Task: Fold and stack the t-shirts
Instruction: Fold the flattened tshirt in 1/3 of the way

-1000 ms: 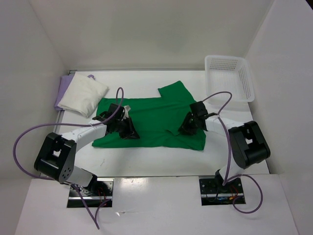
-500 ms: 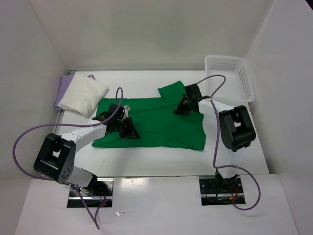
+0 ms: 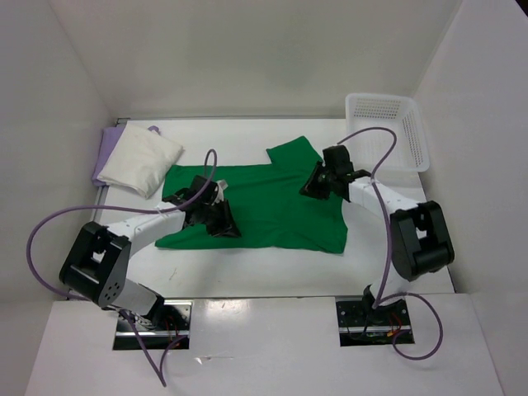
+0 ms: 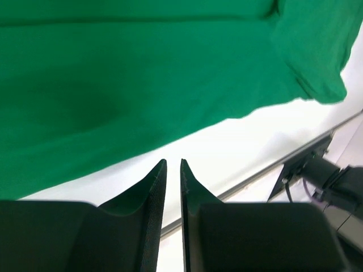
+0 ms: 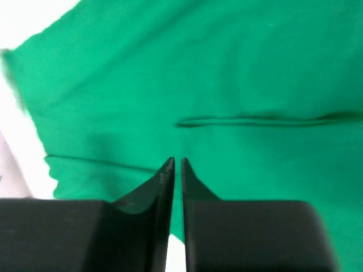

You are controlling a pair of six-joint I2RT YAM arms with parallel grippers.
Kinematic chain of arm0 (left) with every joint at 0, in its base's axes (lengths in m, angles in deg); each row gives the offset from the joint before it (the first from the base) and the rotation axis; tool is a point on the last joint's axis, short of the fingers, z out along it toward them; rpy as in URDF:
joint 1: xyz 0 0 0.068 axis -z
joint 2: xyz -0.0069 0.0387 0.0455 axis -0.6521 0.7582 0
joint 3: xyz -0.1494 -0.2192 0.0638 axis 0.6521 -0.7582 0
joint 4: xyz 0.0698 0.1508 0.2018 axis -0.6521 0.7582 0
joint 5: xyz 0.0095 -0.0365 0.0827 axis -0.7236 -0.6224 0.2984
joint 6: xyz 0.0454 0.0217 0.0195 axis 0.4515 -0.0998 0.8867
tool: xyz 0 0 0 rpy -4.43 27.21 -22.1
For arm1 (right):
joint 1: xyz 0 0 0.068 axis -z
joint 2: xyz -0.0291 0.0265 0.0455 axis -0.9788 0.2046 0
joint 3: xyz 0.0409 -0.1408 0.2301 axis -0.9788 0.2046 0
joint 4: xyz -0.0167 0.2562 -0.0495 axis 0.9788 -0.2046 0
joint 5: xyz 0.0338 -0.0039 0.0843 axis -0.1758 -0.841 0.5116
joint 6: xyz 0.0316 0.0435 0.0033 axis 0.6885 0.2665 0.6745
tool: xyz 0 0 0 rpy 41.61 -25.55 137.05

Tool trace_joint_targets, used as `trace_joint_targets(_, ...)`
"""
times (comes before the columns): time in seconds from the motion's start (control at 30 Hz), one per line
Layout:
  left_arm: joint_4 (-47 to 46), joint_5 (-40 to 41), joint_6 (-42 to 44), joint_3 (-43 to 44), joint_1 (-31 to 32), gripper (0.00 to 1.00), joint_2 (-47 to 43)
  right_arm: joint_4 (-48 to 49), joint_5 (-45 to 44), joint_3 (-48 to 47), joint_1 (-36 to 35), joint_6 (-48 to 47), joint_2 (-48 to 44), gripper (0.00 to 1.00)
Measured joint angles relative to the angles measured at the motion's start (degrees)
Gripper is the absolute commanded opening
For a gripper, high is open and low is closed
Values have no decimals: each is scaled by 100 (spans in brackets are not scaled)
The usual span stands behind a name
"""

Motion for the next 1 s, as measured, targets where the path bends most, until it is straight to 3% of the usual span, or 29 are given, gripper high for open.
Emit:
trace_joint_targets(0.07,-9,-7,2,109,197,23,140,-68,-70,-118,-24,-166,262,30)
trace_joint_targets(0.1,-22,-4,2,162,302,23,216,-175,-125,-264,-44,-264,466,44)
trace_joint_targets(0.2,-55,-15,7,229,540,23,319,-326,-313,-691,-173,-509,1064,52)
trace_joint_targets(0.4,-87,-26,0,232,629,23,330,-575,-601,-1528,-522,-839,1696,52)
trace_joint_targets(0.63,-197,-31,-13,201,629,23,350,-772,-826,-1598,-970,-979,1832,52)
trace_joint_targets(0.73,-245,-31,-28,181,629,23,393,-835,-863,-1593,-1029,-1051,1878,43)
trace_joint_targets(0.9,-304,-31,-31,138,629,23,420,-957,-1034,-1582,-1040,-1126,1908,40)
trace_joint_targets(1.0,-313,-31,-31,116,629,23,420,-997,-1117,-1585,-1040,-1185,1928,33)
